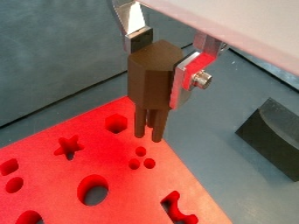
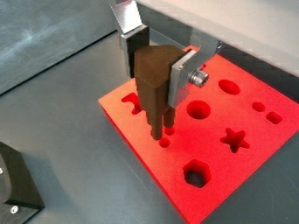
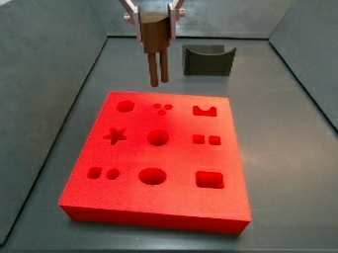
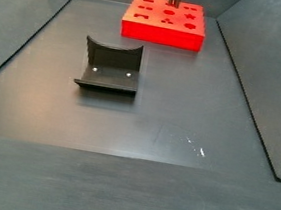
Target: Insert the 3 prong object.
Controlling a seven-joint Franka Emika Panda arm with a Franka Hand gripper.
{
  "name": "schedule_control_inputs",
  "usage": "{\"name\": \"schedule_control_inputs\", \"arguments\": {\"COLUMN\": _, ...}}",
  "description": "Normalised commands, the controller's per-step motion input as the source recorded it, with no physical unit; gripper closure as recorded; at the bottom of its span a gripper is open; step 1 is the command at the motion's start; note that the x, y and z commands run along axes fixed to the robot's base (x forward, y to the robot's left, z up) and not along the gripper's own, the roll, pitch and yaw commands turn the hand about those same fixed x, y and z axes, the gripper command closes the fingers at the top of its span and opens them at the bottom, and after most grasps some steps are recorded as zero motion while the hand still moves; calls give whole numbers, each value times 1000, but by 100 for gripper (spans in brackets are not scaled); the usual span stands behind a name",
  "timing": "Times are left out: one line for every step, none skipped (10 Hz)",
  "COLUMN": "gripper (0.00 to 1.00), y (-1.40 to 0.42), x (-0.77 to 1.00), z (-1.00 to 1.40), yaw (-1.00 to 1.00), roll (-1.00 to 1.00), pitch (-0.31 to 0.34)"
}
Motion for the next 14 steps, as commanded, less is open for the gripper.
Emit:
{"name": "schedule_control_inputs", "arguments": {"gripper": 100, "y": -166, "x": 69, "z": -131, "yaw": 86, "roll": 121, "pitch": -51}}
{"name": "schedule_control_inputs", "arguments": {"gripper": 100, "y": -263, "x": 400, "z": -157, "yaw": 149, "roll": 187, "pitch": 0}}
{"name": "schedule_control_inputs", "arguments": {"gripper": 100, "y": -220, "x": 440, "z": -206, "yaw": 163, "roll": 120, "pitch": 0}}
{"name": "schedule_control_inputs", "arguments": {"gripper": 100, "y": -83, "x": 449, "z": -300, "yaw": 251, "roll": 47, "pitch": 0}}
{"name": "schedule_control_inputs", "arguments": {"gripper": 100, "y": 17, "x": 351, "z": -343, "yaw": 363, "roll": 0, "pitch": -41}}
{"name": "schedule_control_inputs", "arguments": {"gripper": 100, "y": 31, "x": 91, "z": -340, "yaw": 637, "roll": 0, "pitch": -104}}
{"name": "schedule_control_inputs", "arguments": {"gripper": 100, "y": 0, "x": 0, "z": -166, "yaw": 709, "roll": 0, "pitch": -100}}
{"name": "schedule_control_inputs", "arguments": {"gripper": 100, "y": 0, "x": -100, "z": -60, "yaw": 511, "roll": 0, "pitch": -101}}
{"name": "schedule_control_inputs", "arguments": {"gripper": 100, "y": 0, "x": -129, "z": -51, "yaw": 303, "roll": 13, "pitch": -89}}
{"name": "schedule_control_inputs", "arguments": {"gripper": 100, "y": 0, "x": -83, "z": -14, "yaw": 240, "roll": 44, "pitch": -60}}
{"name": "schedule_control_inputs", "arguments": {"gripper": 100, "y": 0, "x": -9, "z": -91, "yaw": 229, "roll": 36, "pitch": -6}}
{"name": "schedule_control_inputs", "arguments": {"gripper": 100, "y": 0, "x": 0, "z": -169, "yaw": 246, "roll": 23, "pitch": 0}}
{"name": "schedule_control_inputs", "arguments": {"gripper": 100, "y": 0, "x": 0, "z": -214, "yaw": 251, "roll": 47, "pitch": 0}}
{"name": "schedule_control_inputs", "arguments": {"gripper": 100, "y": -49, "x": 0, "z": -220, "yaw": 214, "roll": 56, "pitch": 0}}
